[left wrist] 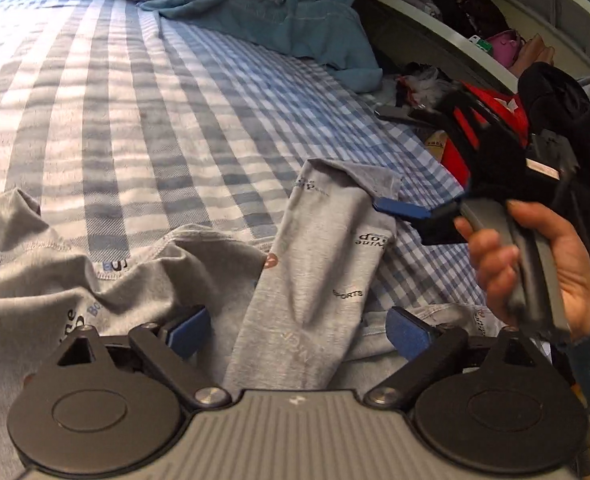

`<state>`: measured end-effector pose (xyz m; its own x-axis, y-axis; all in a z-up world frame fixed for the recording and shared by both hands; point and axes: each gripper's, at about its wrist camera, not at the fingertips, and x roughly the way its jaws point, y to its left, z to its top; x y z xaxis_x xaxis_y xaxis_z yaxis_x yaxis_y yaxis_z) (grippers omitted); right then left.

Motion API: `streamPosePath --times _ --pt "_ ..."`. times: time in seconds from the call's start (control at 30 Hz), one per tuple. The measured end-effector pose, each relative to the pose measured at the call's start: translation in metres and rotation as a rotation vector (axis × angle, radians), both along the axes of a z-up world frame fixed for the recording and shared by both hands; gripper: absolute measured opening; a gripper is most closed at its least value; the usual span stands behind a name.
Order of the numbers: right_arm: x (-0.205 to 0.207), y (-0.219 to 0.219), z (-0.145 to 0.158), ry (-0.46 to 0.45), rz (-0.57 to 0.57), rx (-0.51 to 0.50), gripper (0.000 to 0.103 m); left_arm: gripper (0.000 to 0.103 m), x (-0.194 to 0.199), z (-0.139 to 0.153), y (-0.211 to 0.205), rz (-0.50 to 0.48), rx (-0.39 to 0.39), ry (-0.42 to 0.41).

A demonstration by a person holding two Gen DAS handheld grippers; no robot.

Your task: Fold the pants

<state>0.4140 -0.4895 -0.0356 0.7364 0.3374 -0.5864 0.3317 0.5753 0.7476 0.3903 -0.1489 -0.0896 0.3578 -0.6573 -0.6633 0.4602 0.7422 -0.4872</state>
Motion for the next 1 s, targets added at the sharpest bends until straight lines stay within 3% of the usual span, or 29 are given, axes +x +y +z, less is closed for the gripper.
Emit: streamPosePath --times 0.2,0.3,0.37,0.4,0.47,0.53,0.6,0.7,0.77,0.8,0.87,1.0 --pt "0.027 -0.008 -0.019 0.016 -0.123 0.021 0.086 0.094 0.004 -0.001 0.002 0.016 -0.007 0.017" --pt "0.031 -0.013 -0.025 0.028 -0.178 0.047 0.077 0.089 0.003 0.002 0.006 0.023 0.0 0.017" --pt "0.033 -0.016 -0.029 0.04 -0.205 0.041 0.071 0.081 0.003 0.004 0.009 0.033 0.012 0.017" --pt "0.035 -0.016 -0.03 0.052 -0.221 0.031 0.063 0.077 0.003 0.004 0.011 0.046 0.016 0.023" --pt "0.034 -0.017 -0.036 0.074 -0.266 0.029 0.049 0.056 0.005 0.003 0.016 0.103 0.018 0.045" --pt "0.03 -0.018 -0.037 0.081 -0.307 -0.001 0.031 0.048 0.008 0.0 0.021 0.15 0.011 0.083" --pt "0.025 -0.019 -0.037 0.092 -0.353 -0.044 0.018 0.048 0.011 -0.002 0.023 0.143 -0.02 0.105" --pt "0.02 -0.026 -0.036 0.087 -0.385 -0.046 0.016 0.049 0.014 -0.005 0.019 0.107 -0.042 0.141" --pt "0.017 -0.031 -0.033 0.078 -0.377 -0.081 0.007 0.047 0.013 -0.004 0.013 0.103 -0.01 0.122" --pt "0.016 -0.033 -0.031 0.07 -0.371 -0.097 0.0 0.044 0.012 -0.003 0.01 0.104 0.018 0.109" --pt "0.012 -0.038 -0.025 0.044 -0.35 -0.114 0.0 0.008 0.009 0.0 0.002 0.105 0.078 0.085" --pt "-0.003 -0.045 0.005 -0.02 -0.252 -0.214 0.0 0.003 -0.003 0.01 -0.006 0.093 0.1 0.042"
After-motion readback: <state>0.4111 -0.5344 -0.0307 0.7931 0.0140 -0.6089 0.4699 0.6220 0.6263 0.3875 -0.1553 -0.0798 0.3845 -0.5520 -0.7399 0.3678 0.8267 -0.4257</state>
